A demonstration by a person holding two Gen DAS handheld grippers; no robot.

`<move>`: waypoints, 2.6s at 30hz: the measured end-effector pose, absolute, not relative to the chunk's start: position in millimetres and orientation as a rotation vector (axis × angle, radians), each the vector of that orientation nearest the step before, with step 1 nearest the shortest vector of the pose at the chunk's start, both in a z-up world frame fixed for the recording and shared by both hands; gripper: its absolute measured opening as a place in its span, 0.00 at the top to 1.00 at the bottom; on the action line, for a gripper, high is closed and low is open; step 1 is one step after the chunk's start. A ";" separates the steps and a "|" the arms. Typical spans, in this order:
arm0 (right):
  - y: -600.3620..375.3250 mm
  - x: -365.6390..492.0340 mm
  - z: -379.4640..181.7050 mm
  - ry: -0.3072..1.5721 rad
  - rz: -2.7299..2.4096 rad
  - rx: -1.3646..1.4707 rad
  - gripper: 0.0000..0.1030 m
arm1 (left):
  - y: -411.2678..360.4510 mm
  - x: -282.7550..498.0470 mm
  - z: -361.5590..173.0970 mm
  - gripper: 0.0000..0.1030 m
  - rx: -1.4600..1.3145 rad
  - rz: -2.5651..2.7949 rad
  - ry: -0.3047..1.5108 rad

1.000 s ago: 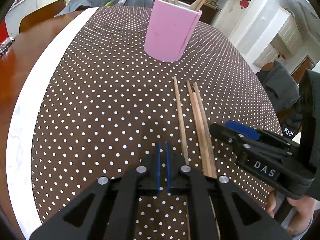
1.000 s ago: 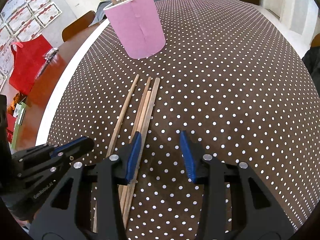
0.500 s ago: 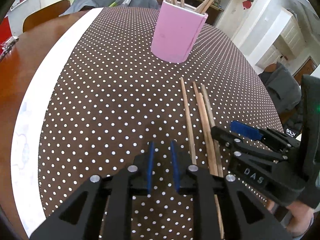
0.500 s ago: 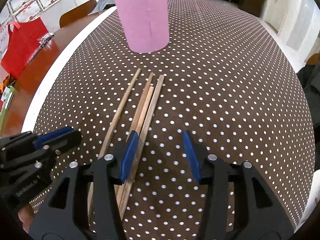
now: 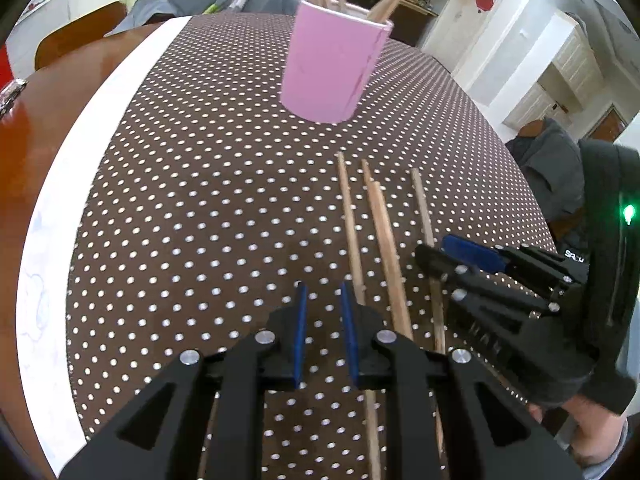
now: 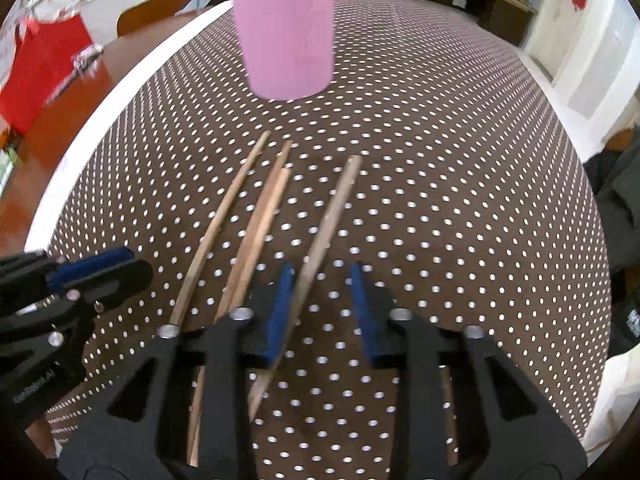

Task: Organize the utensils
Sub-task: 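Lower both tools to the remaining sticks and position fingers around them, then close the left tool on a stick while the right tool grasps another, then lift both sticks and lower them into the pink cup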

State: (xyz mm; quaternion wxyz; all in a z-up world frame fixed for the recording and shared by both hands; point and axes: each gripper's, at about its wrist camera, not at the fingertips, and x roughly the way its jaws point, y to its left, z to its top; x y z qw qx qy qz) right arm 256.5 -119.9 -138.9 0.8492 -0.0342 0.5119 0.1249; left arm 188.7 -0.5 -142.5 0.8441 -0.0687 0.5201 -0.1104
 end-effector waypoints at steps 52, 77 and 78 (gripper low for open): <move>-212.5 220.3 27.7 0.475 0.539 0.233 0.94 | -24.3 224.0 3.7 0.94 -0.197 -0.338 0.371; -179.8 317.4 29.8 -0.016 0.370 0.291 0.94 | -1.8 310.9 5.0 0.94 -0.249 -0.142 -0.109; -179.2 318.4 29.2 -0.021 0.367 0.289 0.94 | -1.3 315.4 2.5 0.94 -0.251 -0.140 -0.106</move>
